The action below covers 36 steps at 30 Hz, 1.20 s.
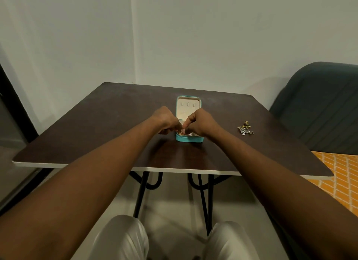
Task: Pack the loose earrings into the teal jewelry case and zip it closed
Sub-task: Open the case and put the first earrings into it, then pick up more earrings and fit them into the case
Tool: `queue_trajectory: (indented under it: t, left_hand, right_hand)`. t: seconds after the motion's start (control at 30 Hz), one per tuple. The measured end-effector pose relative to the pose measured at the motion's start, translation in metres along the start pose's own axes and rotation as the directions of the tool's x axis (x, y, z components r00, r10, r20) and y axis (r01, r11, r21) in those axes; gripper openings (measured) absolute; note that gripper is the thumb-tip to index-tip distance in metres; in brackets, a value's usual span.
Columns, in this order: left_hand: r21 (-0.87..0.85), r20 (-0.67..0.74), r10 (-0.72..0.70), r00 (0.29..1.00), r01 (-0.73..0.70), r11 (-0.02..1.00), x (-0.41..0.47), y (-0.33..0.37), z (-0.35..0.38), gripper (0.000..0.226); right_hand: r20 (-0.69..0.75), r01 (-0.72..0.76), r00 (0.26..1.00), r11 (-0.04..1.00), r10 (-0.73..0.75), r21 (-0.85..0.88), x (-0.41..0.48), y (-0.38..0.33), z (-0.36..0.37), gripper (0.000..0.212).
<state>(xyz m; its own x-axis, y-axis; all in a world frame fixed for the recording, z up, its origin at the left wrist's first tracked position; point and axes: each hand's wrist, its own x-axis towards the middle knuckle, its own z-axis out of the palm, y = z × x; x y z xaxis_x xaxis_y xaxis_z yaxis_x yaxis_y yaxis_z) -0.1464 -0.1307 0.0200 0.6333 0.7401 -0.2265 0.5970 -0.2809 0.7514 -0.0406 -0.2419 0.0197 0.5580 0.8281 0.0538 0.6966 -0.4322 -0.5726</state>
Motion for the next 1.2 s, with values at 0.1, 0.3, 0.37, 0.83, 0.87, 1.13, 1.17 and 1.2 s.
queue_trajectory:
  t: [0.1, 0.3, 0.37, 0.83, 0.87, 1.13, 1.17, 1.2]
  left_hand:
    - [0.035, 0.018, 0.05, 0.999, -0.05, 0.998, 0.001, -0.001, -0.002, 0.019]
    - [0.099, 0.058, 0.157, 0.986, -0.163, 0.982, 0.0, -0.006, -0.003, 0.017]
    - [0.135, 0.069, 0.19, 0.979, -0.198, 0.971, -0.001, -0.006, -0.003, 0.017]
    - [0.044, -0.108, 0.34, 0.934, -0.337, 0.94, -0.005, 0.018, -0.004, 0.015]
    - [0.042, -0.117, 0.357, 0.927, -0.354, 0.934, -0.005, 0.022, -0.002, 0.014]
    - [-0.001, -0.088, 0.495, 0.864, -0.497, 0.868, -0.006, 0.055, 0.033, 0.01]
    - [-0.013, -0.074, 0.508, 0.858, -0.51, 0.86, -0.006, 0.059, 0.039, 0.009]
    - [-0.017, -0.065, 0.521, 0.851, -0.523, 0.852, -0.005, 0.064, 0.046, 0.008]
  right_hand:
    - [0.013, 0.001, 1.0, 0.999, 0.0, -0.052, 0.002, 0.001, 0.002, 0.021]
    - [-0.007, 0.017, 1.0, 0.994, -0.018, -0.112, 0.003, 0.002, 0.006, 0.016]
    - [-0.028, 0.019, 0.999, 0.992, -0.022, -0.121, 0.003, 0.002, 0.007, 0.015]
    - [-0.135, -0.045, 0.988, 0.967, 0.082, 0.252, -0.008, 0.02, -0.034, 0.014]
    - [-0.147, -0.051, 0.985, 0.964, 0.092, 0.262, -0.009, 0.024, -0.039, 0.013]
    - [-0.26, -0.051, 0.956, 0.948, 0.138, 0.315, -0.02, 0.066, -0.075, 0.007]
    - [-0.261, -0.06, 0.954, 0.943, 0.151, 0.327, -0.022, 0.072, -0.079, 0.008]
    - [-0.261, -0.073, 0.95, 0.937, 0.169, 0.342, -0.024, 0.078, -0.083, 0.008]
